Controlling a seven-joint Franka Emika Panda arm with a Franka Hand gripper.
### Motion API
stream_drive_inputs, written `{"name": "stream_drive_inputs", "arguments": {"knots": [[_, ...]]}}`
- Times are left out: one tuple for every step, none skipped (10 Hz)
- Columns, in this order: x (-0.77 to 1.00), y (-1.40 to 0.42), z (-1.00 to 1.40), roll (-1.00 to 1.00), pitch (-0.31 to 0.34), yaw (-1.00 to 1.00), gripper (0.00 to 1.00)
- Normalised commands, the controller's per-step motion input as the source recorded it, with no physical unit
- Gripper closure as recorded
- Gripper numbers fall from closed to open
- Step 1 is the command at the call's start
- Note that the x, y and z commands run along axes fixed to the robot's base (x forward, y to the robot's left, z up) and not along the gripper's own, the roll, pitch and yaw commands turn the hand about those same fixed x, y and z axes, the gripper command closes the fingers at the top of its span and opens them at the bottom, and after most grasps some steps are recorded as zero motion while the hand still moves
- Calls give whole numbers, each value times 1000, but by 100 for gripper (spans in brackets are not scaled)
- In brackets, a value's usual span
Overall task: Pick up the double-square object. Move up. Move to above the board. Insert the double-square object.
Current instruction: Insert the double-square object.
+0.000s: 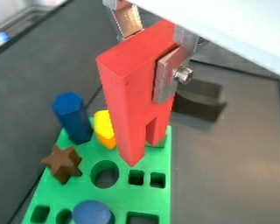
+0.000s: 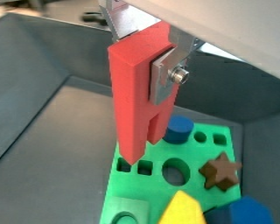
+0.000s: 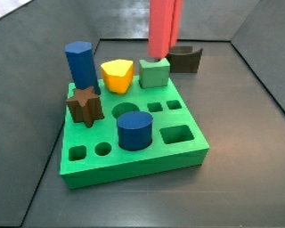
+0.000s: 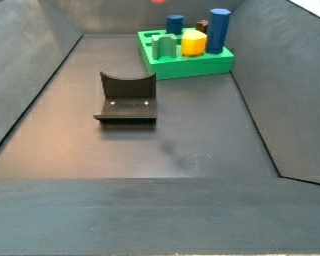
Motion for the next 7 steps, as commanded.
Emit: {"name": "stream_drive_inputs", "arguments": {"knots": [[77, 0, -229, 0, -17, -1000, 100], [66, 0, -234, 0, -16, -1000, 100], [0, 0, -283, 0, -26, -1000, 100], [0, 0, -297, 0, -33, -1000, 100], [0, 0, -297, 0, -33, -1000, 100], [0, 0, -303, 0, -30, -1000, 100], [0, 0, -334, 0, -34, -1000, 100]]}}
